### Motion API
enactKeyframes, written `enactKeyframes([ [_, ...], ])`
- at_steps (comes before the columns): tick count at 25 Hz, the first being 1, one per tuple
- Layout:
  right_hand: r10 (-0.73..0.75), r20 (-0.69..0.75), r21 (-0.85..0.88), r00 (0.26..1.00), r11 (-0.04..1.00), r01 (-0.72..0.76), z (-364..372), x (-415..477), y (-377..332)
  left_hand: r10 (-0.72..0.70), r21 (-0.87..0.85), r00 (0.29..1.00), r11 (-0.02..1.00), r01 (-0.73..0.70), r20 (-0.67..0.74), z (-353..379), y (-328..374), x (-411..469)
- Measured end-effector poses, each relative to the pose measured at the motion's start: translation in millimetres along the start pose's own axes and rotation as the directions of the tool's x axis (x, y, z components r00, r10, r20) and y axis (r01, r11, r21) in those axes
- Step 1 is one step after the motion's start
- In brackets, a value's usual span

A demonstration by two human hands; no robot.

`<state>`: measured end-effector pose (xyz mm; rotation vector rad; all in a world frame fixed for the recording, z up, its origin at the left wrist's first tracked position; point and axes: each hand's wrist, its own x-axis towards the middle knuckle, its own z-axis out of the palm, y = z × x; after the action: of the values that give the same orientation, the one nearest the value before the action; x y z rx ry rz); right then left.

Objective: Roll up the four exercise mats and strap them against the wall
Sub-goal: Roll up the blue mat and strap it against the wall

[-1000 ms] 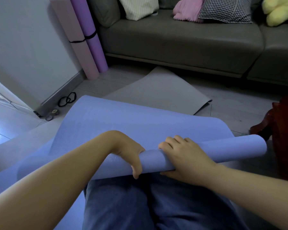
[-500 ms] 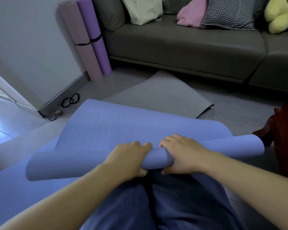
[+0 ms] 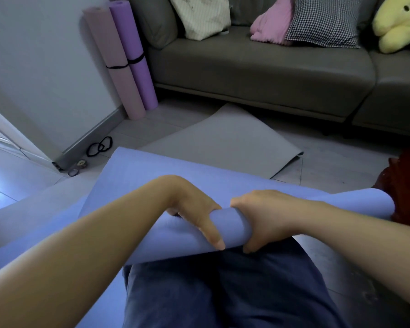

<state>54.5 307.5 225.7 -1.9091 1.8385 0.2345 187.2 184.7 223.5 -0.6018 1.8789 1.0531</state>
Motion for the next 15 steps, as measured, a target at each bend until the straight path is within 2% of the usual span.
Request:
enactKeyframes([
  [3, -0.037, 0.023, -0.03, 0.999, 0.999, 0.038, 23.1, -1.3, -5.2, 0.004, 0.105, 1.0, 0.994, -0.002, -0.02, 21.9, 1.4, 5.8],
  [4, -0.049, 0.01, -0.043, 0.999, 0.998, 0.05, 27.9, -1.0, -5.3, 0.013, 0.156, 0.998, 0.988, -0.002, -0.066, 28.4, 0.8, 5.6],
  [6, -0.038, 0.006, -0.044, 0.999, 0.998, 0.039, 30.0, -0.8, -4.5, 0.023, 0.28, 0.966, 0.959, 0.052, -0.256, 43.5, -0.7, 1.5],
  [8, -0.042, 0.039, -0.016, 0.998, 0.999, 0.042, 29.4, 0.8, -4.0, 0.082, 0.421, 0.854, 0.892, 0.167, -0.513, 69.1, -1.8, -3.5],
  [9, -0.047, 0.066, 0.021, 0.997, 0.999, 0.045, 28.1, 3.7, -3.6, 0.15, 0.497, 0.746, 0.826, 0.266, -0.649, 82.7, -2.4, -2.7],
  [10, -0.049, 0.096, 0.053, 0.994, 0.998, 0.044, 26.3, 7.5, -2.2, 0.194, 0.536, 0.669, 0.768, 0.352, -0.717, 94.3, -2.1, -0.7],
  [11, -0.047, 0.128, 0.076, 0.991, 0.996, 0.038, 24.7, 10.2, -0.2, 0.221, 0.537, 0.619, 0.75, 0.386, -0.753, 100.9, -1.2, 0.3],
  [12, -0.039, 0.136, 0.1, 0.99, 0.995, 0.025, 23.7, 11.2, 1.6, 0.226, 0.534, 0.607, 0.749, 0.392, -0.762, 102.0, -0.3, 1.3],
  [13, -0.03, 0.111, 0.111, 0.993, 0.994, 0.017, 25.7, 11.1, 3.1, 0.195, 0.516, 0.631, 0.77, 0.376, -0.751, 99.9, 0.1, 1.7],
  [14, -0.031, 0.03, 0.08, 0.999, 0.996, 0.028, 30.5, 9.4, 3.7, 0.188, 0.503, 0.631, 0.783, 0.366, -0.753, 95.4, -2.7, 2.6],
  [15, -0.062, -0.117, -0.005, 0.991, 0.998, 0.062, 39.2, 6.8, 3.4, 0.185, 0.497, 0.648, 0.799, 0.339, -0.739, 91.5, -7.0, 4.0],
])
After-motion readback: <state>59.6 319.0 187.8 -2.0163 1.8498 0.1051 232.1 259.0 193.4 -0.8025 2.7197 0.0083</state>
